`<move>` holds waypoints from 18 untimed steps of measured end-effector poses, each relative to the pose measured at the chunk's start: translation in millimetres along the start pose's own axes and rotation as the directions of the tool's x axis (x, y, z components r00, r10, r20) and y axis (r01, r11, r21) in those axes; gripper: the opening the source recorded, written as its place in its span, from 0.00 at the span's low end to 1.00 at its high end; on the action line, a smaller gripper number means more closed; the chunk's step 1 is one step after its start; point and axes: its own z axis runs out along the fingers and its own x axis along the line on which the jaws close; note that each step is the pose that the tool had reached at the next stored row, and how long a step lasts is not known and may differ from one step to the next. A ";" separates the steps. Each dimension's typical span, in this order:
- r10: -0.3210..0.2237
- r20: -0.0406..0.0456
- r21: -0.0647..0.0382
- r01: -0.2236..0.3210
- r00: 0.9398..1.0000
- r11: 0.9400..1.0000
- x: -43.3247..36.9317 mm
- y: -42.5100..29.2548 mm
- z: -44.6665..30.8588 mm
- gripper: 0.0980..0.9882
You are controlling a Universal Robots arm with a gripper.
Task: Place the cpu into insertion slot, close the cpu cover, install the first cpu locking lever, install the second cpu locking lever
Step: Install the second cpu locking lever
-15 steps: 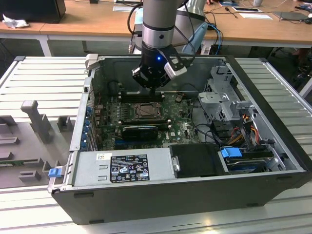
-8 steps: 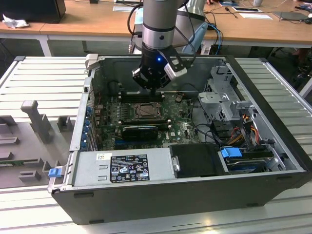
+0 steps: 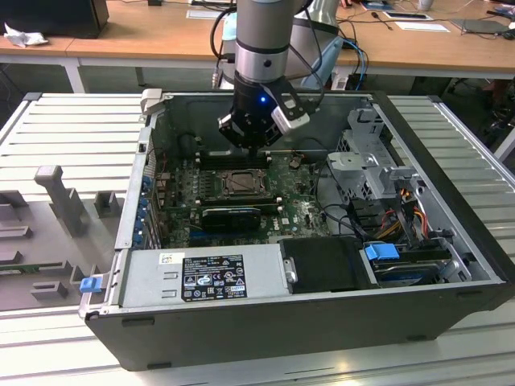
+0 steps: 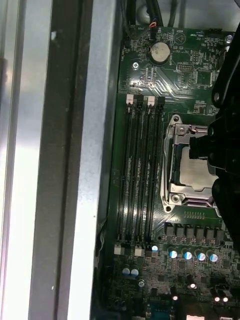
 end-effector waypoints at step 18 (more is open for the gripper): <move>0.000 -0.001 -0.001 0.000 1.000 1.000 2.4 -29.6 1.2 0.01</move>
